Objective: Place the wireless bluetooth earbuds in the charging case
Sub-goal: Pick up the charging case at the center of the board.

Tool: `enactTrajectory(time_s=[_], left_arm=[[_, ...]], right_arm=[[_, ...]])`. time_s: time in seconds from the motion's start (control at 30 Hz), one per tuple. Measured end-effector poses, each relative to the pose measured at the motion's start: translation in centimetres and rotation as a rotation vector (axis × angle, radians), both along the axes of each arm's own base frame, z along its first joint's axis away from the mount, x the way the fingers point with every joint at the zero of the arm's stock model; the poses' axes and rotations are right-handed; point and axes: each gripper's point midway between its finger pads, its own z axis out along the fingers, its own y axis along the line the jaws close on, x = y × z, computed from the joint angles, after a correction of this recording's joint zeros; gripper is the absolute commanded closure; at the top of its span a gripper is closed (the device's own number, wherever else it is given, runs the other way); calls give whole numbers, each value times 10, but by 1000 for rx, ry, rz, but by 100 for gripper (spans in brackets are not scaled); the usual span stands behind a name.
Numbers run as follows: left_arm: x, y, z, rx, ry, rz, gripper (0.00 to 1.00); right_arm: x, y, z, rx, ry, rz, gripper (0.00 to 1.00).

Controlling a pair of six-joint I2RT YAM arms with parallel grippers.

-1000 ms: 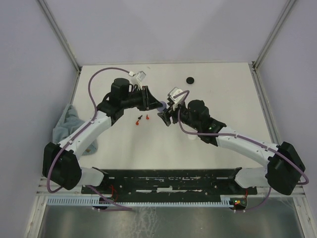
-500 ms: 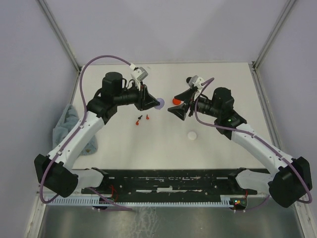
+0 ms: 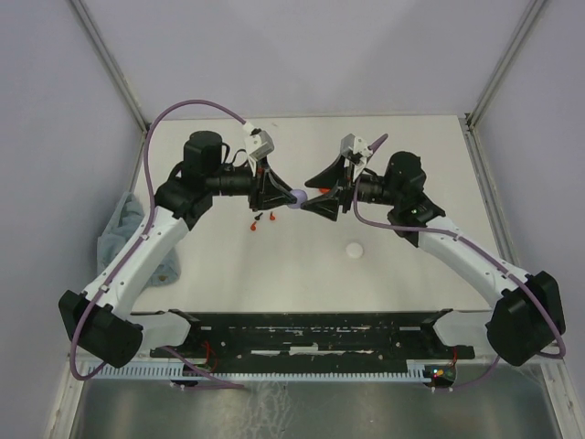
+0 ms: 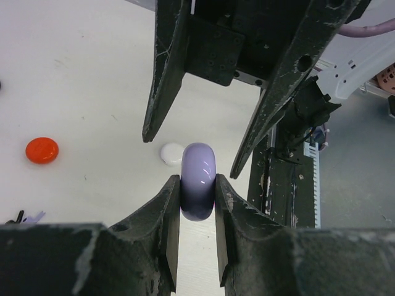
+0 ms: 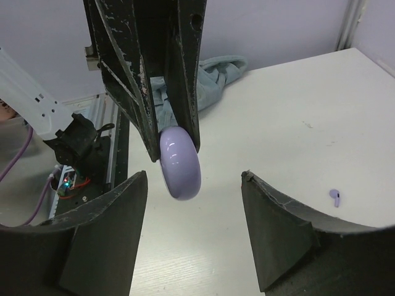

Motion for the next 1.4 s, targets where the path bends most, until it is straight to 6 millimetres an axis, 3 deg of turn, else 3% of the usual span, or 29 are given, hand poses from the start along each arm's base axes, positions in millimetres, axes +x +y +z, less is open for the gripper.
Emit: enactTrajectory(time_s=[0.37,0.57,0.7,0.77,0.87,0.93,1.4], left_arm=[[-5,-5,12,-44,-44,-60,84],[-4,-6,16,-56,-64,-66,83],[-5,-6,17,-60,-59,-73,71],[-6,-6,17,-61,-55,-72,57],[-4,-5,16,-59,-54,-64,40],[-2,-5,16,-55,-50,-48,35],[14,1,8,-13,-42,61,30]], right_arm=[[-3,11,-6,17,40,96,49],[-9,14,-5,22,46,142,68],[-12,15,-4,22,45,159,84],[-13,15,-4,22,44,164,88],[-14,15,-4,22,45,166,89],[-14,15,-4,22,48,166,89],[-15,14,0,29,49,157,89]])
